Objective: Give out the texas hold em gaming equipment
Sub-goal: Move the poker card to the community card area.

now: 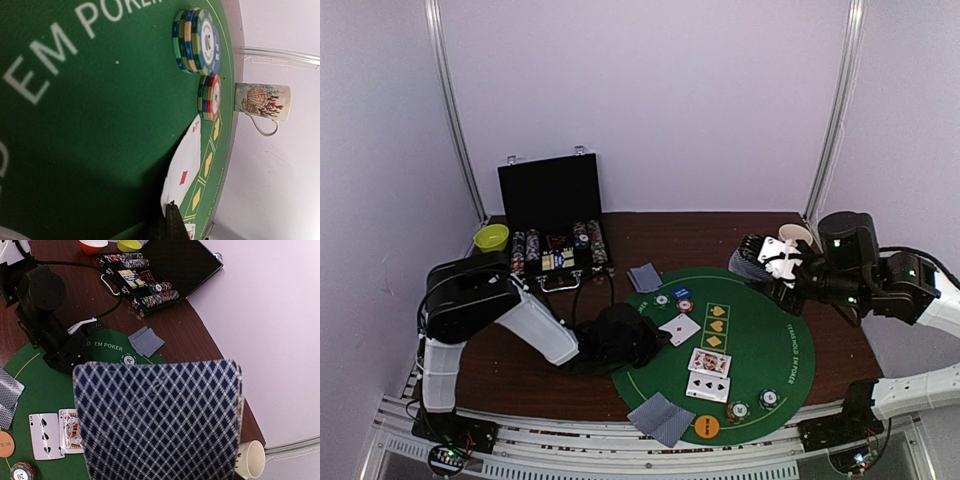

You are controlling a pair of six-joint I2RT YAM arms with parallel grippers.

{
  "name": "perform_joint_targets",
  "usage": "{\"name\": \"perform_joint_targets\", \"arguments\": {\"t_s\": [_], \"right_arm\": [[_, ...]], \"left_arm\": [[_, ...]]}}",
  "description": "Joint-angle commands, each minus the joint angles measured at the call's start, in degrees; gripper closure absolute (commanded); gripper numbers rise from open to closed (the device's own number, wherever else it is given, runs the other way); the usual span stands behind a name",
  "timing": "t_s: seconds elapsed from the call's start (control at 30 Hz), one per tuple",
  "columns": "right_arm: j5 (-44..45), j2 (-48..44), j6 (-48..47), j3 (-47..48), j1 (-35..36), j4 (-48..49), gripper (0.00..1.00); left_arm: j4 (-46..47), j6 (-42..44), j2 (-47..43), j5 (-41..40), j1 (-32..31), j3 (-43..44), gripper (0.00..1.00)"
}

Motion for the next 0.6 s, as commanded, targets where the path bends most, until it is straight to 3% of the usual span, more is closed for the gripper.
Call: {"name": "perform_joint_targets", "arguments": {"t_s": [0.0, 0.37, 0.5, 0.57], "right_arm": [[0.41, -1.24, 0.99, 2.05, -0.23, -0.72, 0.55], [0.39, -1.42, 1.68, 2.56, -0.22, -2.34, 0.55], [0.37, -1.52, 1.66, 2.38, -0.26, -2.62, 0.55], [0.37, -1.48, 1.67, 2.25, -0.22, -2.57, 0.55]], "left_arm": [[0.63, 2.99, 2.49, 0.81, 1.99, -2.84, 1.00], [1.35, 30.25, -3.68, 18.81, 5.23, 2.05, 1.00], [-10.11, 44.13, -3.59, 27.06, 5.59, 9.60, 1.00], [-11.09, 48.16, -2.40, 32.06, 5.70, 12.75, 1.00]]}}
